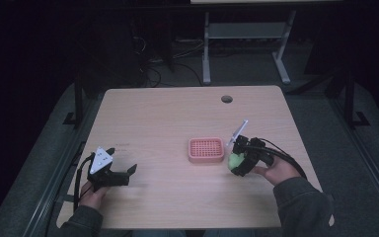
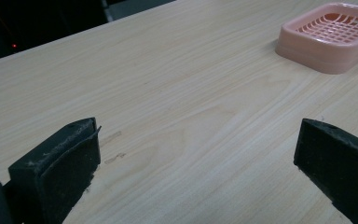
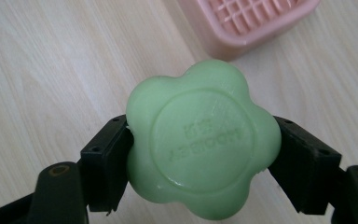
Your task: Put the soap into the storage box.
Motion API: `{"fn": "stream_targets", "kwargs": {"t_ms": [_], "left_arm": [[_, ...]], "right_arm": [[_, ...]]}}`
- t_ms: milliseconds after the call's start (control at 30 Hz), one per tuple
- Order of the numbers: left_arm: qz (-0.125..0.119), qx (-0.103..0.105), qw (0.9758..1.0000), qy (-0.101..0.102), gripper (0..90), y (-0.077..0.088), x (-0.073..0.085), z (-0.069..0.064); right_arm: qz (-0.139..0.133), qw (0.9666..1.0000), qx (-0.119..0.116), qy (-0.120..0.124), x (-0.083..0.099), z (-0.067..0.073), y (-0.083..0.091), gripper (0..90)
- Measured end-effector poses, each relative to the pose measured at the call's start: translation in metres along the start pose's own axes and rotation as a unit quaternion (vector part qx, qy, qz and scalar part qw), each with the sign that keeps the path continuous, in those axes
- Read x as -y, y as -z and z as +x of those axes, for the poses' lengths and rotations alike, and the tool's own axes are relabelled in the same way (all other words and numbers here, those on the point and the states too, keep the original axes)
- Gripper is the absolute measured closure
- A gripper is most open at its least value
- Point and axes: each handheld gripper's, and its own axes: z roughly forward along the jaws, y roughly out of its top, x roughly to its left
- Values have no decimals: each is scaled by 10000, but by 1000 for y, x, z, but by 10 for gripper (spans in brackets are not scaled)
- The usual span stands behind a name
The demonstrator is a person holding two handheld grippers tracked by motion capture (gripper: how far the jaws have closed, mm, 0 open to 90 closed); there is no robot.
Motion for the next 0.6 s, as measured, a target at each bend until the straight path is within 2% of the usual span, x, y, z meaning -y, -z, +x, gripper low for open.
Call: {"fn": "stream_targets", "kwargs": {"t_ms": [267,600], "left_arm": [[-9,1,10000,30,0,0,0,0],[3,8,10000,33,0,-1,0,0]], "right_arm": [[43,9999,-41,133,-24,-2,2,263],[53,9998,-101,150,-39,-6,1,263]]}}
